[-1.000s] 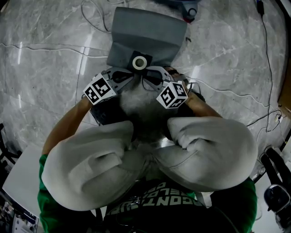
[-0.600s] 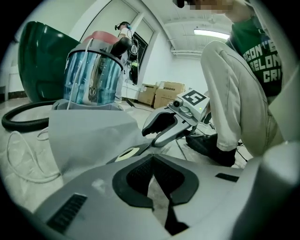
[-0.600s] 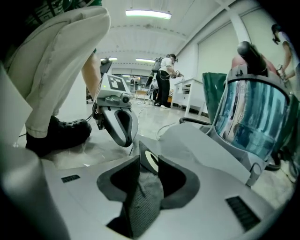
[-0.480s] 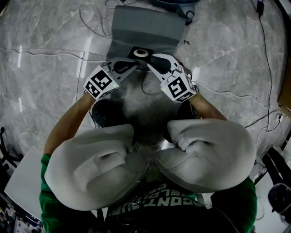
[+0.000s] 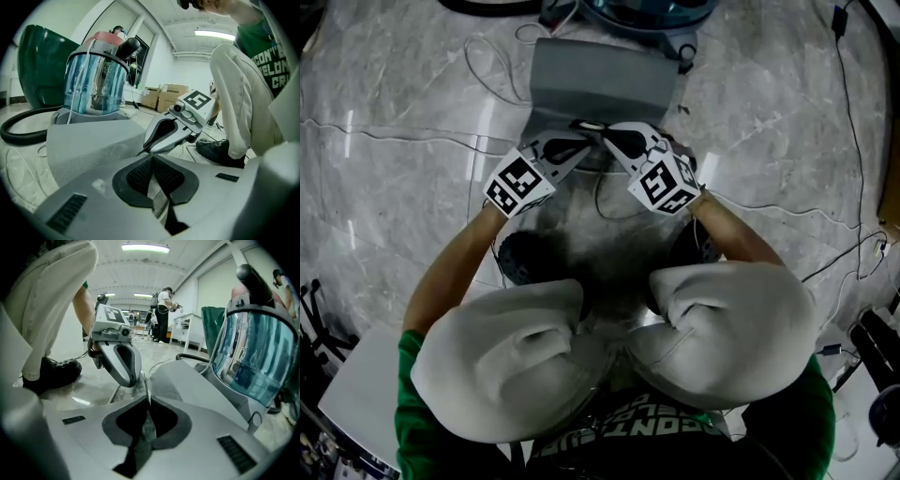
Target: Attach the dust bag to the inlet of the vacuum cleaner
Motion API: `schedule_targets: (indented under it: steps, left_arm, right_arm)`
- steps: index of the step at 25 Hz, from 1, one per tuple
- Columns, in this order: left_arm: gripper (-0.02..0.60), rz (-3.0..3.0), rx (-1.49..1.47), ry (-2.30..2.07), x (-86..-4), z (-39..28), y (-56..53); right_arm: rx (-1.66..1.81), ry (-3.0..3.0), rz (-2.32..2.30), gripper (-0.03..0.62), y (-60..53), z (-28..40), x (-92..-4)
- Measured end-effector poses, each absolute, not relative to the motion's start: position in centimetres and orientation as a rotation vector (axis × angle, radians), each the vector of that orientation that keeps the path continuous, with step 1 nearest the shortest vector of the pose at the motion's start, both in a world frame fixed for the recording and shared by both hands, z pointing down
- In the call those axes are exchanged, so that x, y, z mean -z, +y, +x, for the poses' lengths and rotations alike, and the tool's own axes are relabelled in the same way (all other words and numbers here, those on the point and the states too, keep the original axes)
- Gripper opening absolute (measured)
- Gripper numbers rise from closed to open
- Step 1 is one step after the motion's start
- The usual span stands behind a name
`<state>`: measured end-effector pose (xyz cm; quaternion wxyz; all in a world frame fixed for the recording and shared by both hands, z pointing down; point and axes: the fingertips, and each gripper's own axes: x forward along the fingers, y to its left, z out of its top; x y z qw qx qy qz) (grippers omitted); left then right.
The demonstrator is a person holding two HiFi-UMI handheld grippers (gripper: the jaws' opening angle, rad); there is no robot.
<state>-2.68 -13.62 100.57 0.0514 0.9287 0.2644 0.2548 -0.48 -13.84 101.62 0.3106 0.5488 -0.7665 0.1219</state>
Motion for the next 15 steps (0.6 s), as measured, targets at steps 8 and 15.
schedule_targets:
  steps: [8, 15]
  left_arm:
    - [0.003, 2.944, -0.588, 0.782, -94.2, -1.2, -16.0]
    - [0.003, 3.049, -0.434, 0.704, -86.9, 1.7, -19.9]
  right_arm:
    - [-0.347, -2.126, 1.455, 0.015, -14.3, 0.6, -98.0]
    - [-0.271, -2.165, 1.461, 0.014, -15.4, 2.1, -92.8]
